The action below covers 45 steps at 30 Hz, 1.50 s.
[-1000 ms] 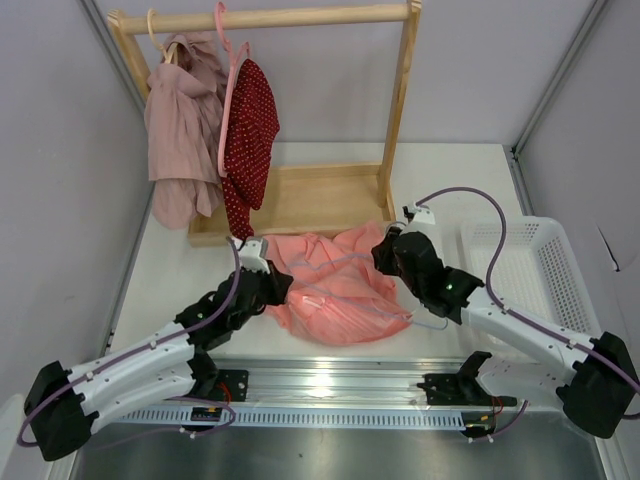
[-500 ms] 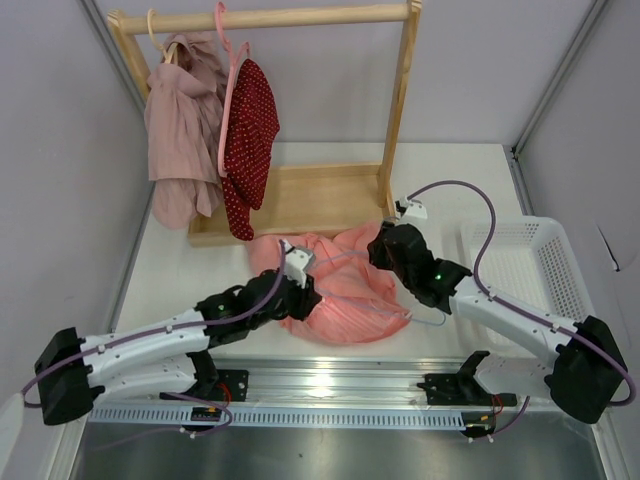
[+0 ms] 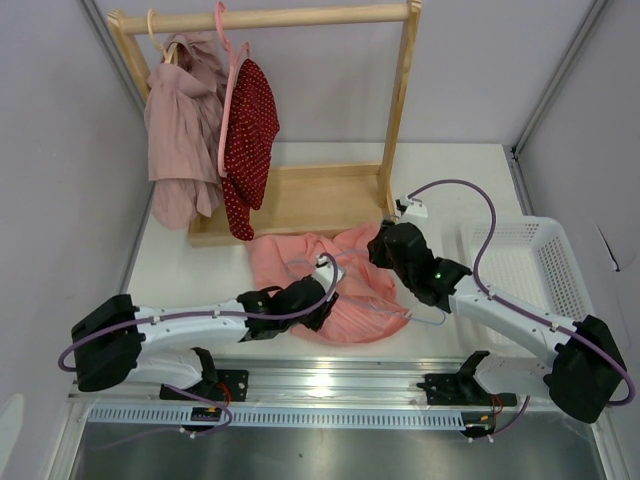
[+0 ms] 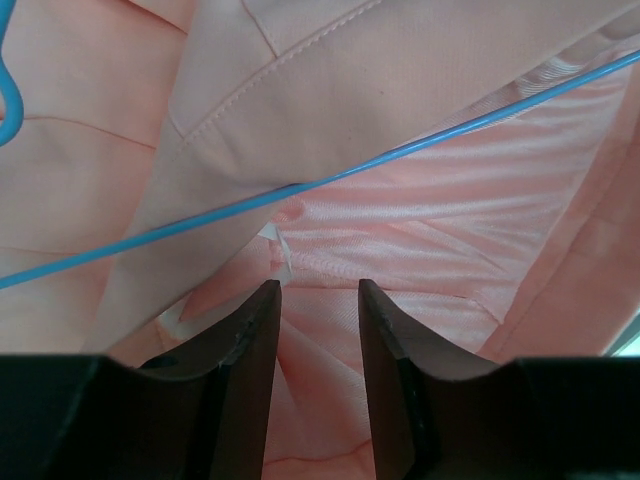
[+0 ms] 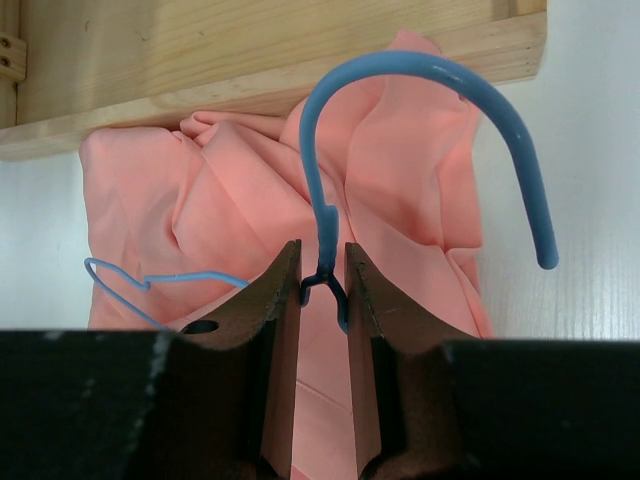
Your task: Place the skirt on the hanger
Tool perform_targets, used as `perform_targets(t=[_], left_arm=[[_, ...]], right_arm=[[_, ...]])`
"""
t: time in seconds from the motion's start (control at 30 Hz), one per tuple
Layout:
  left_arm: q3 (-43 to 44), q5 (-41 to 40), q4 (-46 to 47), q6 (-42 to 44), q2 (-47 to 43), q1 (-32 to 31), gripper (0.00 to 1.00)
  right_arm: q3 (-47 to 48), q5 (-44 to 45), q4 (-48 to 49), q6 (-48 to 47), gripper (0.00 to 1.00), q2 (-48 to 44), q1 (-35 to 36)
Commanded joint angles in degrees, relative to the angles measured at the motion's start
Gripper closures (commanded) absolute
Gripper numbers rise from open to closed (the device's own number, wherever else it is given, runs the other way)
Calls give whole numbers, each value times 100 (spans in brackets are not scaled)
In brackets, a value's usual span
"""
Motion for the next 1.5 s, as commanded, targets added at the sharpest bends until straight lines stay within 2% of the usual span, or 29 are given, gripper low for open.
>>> perform_targets(t=[0.0, 0.6, 1.17, 1.27, 1.47], left_arm=[[242, -308, 238, 174, 102, -66, 57], [382, -607, 617, 332, 647, -198, 54], [409, -1293, 493, 24, 1236, -233, 59], [418, -1249, 520, 16, 1307, -233, 63], [471, -968, 590, 68, 1202, -242, 87]], right_arm=[[272, 144, 183, 51, 100, -51, -37], [272, 108, 175, 51, 100, -86, -81], [245, 64, 166, 86, 100, -121, -81], [245, 64, 166, 78, 100, -121, -81], [245, 64, 166, 78, 100, -121, -81]])
